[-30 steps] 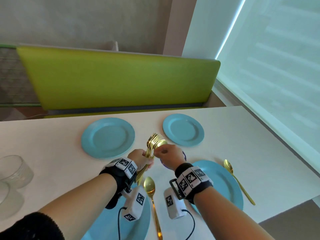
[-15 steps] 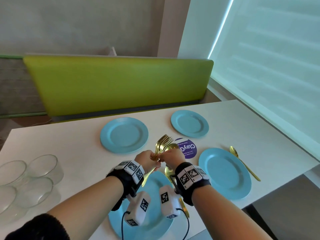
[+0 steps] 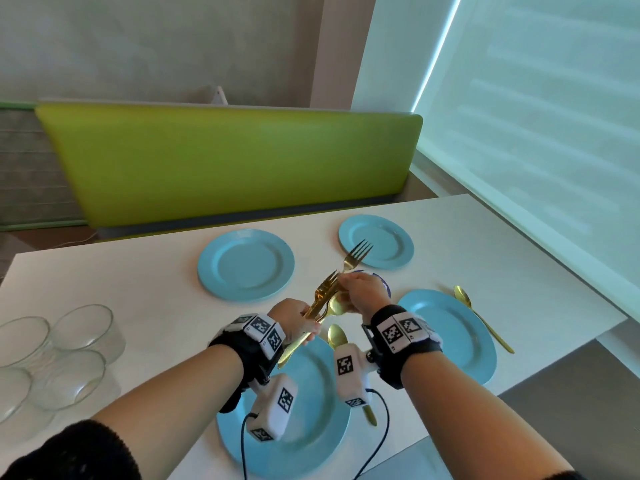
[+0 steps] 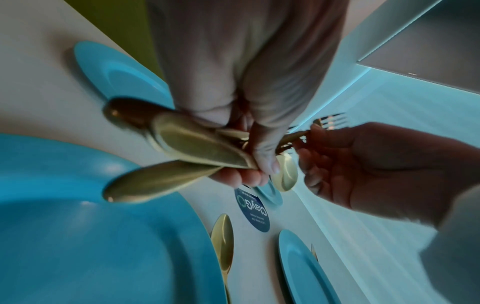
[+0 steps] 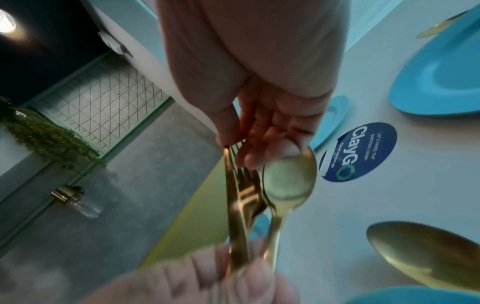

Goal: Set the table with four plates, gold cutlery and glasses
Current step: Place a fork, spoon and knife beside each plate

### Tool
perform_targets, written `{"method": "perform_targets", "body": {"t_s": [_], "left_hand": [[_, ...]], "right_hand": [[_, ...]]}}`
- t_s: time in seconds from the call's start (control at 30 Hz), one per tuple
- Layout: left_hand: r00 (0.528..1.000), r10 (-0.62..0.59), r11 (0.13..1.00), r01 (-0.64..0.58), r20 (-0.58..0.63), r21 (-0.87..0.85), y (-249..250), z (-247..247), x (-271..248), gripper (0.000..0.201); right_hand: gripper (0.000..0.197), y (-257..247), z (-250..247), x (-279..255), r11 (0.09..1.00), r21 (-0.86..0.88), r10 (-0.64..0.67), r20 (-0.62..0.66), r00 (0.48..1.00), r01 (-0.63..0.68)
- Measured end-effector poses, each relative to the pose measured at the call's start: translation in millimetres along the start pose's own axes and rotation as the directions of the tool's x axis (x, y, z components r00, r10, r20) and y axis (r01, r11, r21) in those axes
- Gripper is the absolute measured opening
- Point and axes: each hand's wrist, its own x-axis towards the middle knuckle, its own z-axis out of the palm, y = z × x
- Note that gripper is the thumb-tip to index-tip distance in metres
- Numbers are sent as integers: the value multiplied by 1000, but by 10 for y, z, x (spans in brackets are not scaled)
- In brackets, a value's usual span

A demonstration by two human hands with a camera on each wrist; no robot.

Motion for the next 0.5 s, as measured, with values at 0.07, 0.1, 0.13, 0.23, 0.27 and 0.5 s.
{"method": "perform_targets", "body": {"t_s": [0.07, 0.1, 0.13, 0.23, 0.27, 0.5], "left_hand": [[1000, -16, 999, 16, -22, -30, 4, -21, 28, 19], [999, -26, 999, 25, -41, -41, 3, -37, 49, 20], [997, -38, 998, 35, -61, -59, -7, -55, 79, 21], [990, -83, 991, 71, -110, -113, -40, -122, 146, 20], [988, -98, 986, 80, -118, -143, -55, -133, 168, 20], [976, -135, 975, 100, -173, -199, -104, -96, 264, 23]], "right_hand": [[30, -39, -118, 51, 998, 56, -20, -21, 1000, 21], [31, -53, -195, 78, 998, 59, -33, -40, 999, 35], [30, -59, -281, 101, 998, 48, -47, -63, 997, 50], [31, 58, -565, 214, 988, -136, -91, -120, 989, 75], [32, 132, -650, 242, 969, -238, -96, -124, 988, 64], [36, 801, -874, 294, 649, -757, 73, -27, 997, -69]]}}
